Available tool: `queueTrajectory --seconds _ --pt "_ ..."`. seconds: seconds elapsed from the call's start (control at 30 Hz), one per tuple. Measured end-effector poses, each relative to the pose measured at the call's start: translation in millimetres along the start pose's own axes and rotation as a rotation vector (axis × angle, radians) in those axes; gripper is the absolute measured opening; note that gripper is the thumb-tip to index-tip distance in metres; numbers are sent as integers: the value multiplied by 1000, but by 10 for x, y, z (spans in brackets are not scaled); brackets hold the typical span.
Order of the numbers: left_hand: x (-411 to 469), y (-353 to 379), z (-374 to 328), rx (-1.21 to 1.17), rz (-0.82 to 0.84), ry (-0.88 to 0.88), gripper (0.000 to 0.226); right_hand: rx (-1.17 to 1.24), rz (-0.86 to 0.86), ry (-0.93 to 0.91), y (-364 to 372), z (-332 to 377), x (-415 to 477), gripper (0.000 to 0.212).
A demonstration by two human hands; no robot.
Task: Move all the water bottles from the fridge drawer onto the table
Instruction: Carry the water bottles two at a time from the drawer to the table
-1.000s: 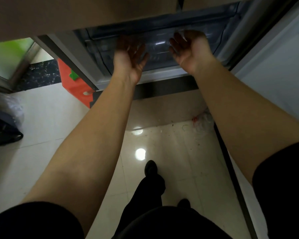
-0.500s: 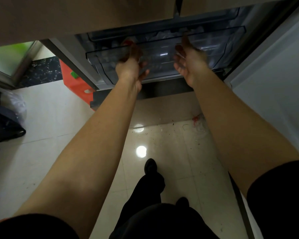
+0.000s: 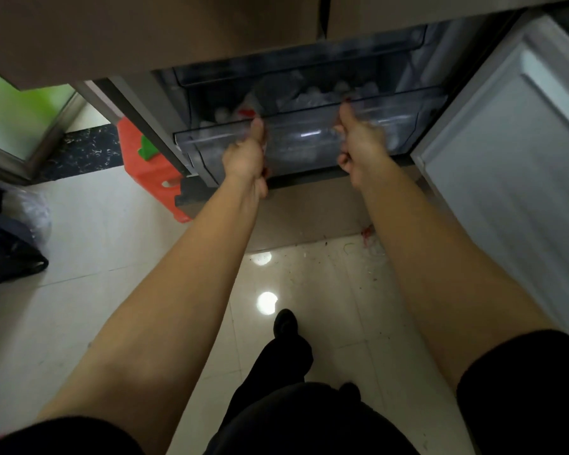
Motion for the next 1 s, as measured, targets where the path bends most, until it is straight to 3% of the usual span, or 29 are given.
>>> queueTrajectory --seconds 0.23,0.43,0.63,0.77,0.9,1.0 --pt "-417 -283 510 18 -82 -5 60 -45 -2 -48 -339 -226 -649 32" --pt "-718 -468 833 11 -48 -15 54 -40 1 -50 -585 -422 -1004 31" --pt "-876 -508 792 45 -28 -15 32 -77 31 -41 -655 -377 -1072 28" --pt "-971 -588 667 230 -89 -80 38 -302 0 -80 -727 -305 -1070 32" --pt "-992 -682 554 324 -58 23 36 -681 -120 -224 -829 -204 -1064 46" --pt "-980 -719 511 388 -4 73 44 -772 -187 -364 -807 -61 -1011 42"
Point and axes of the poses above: each hand's wrist, its own x-axis towards the middle knuckle, its own y-axis out of the palm, z = x × y, the point moved 2 cm from there along x, towards the middle knuckle, and after that the axes turned 9 degrees about -y, right-handed, at the moved point
